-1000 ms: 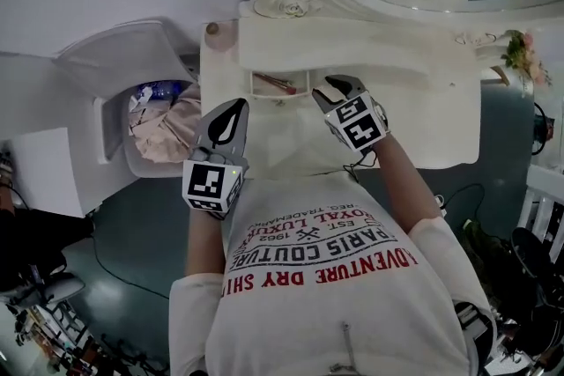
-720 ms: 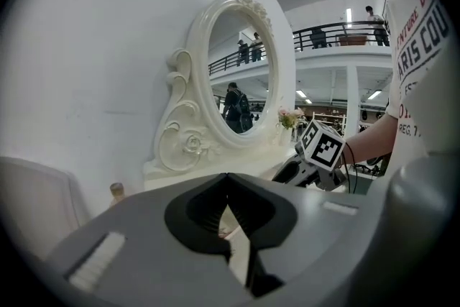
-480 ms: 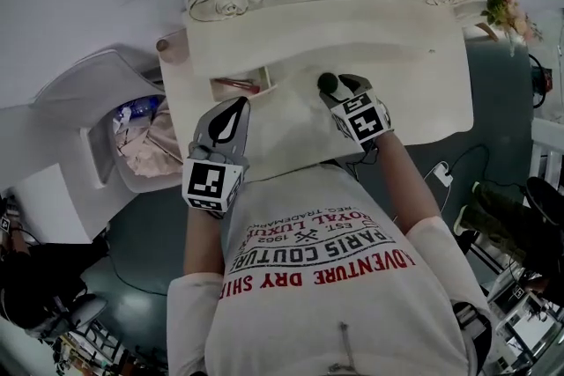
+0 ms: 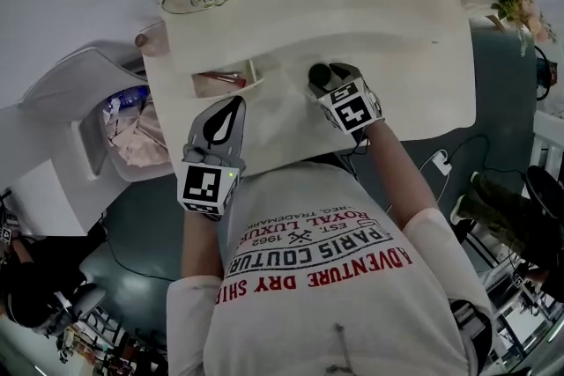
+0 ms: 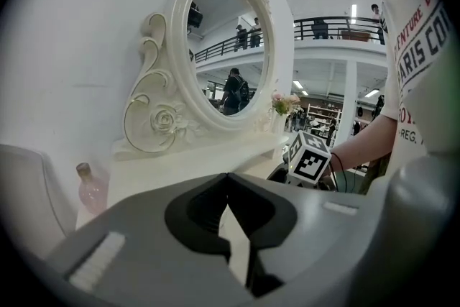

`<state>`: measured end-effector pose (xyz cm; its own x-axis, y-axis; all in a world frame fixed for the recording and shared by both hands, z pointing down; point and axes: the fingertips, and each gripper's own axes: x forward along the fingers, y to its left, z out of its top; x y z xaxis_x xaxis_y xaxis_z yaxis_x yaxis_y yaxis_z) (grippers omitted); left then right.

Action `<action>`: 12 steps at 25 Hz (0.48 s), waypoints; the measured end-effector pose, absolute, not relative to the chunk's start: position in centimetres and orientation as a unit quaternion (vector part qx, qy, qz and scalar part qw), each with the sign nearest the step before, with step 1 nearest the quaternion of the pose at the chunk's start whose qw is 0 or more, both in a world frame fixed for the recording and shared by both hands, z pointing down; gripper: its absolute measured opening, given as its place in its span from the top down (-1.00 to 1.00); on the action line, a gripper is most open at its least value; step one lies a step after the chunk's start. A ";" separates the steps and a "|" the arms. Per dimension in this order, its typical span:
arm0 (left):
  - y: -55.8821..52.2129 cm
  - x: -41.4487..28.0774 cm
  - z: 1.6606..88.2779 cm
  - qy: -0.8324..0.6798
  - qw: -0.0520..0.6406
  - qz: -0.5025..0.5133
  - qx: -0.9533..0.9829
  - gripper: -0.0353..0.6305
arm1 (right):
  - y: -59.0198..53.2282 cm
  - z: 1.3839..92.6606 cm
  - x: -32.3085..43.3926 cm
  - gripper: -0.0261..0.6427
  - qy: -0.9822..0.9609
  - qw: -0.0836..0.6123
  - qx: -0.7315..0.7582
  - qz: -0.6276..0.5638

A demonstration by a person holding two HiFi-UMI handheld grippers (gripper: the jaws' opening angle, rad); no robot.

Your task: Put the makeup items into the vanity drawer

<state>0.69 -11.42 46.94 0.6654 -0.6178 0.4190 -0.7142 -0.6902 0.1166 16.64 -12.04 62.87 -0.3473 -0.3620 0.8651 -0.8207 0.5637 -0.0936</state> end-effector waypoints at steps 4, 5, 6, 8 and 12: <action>-11.4 0.9 47.4 -0.372 0.139 0.179 0.900 0.86 | -12.3 63.2 16.6 0.22 -0.774 0.451 0.368 0.249; -11.4 1.0 47.4 -0.373 0.140 0.179 0.900 0.86 | -12.2 63.2 16.8 0.27 -0.774 0.455 0.365 0.246; -11.5 1.1 47.3 -0.374 0.140 0.177 0.899 0.86 | -12.2 63.2 17.0 0.36 -0.773 0.458 0.366 0.243; -11.5 1.3 47.1 -0.376 0.135 0.174 0.900 0.86 | -12.4 62.9 17.5 0.49 -0.771 0.459 0.371 0.238; -11.7 1.5 46.3 -0.377 0.117 0.169 0.903 0.86 | -12.9 61.9 18.1 0.57 -0.772 0.453 0.381 0.231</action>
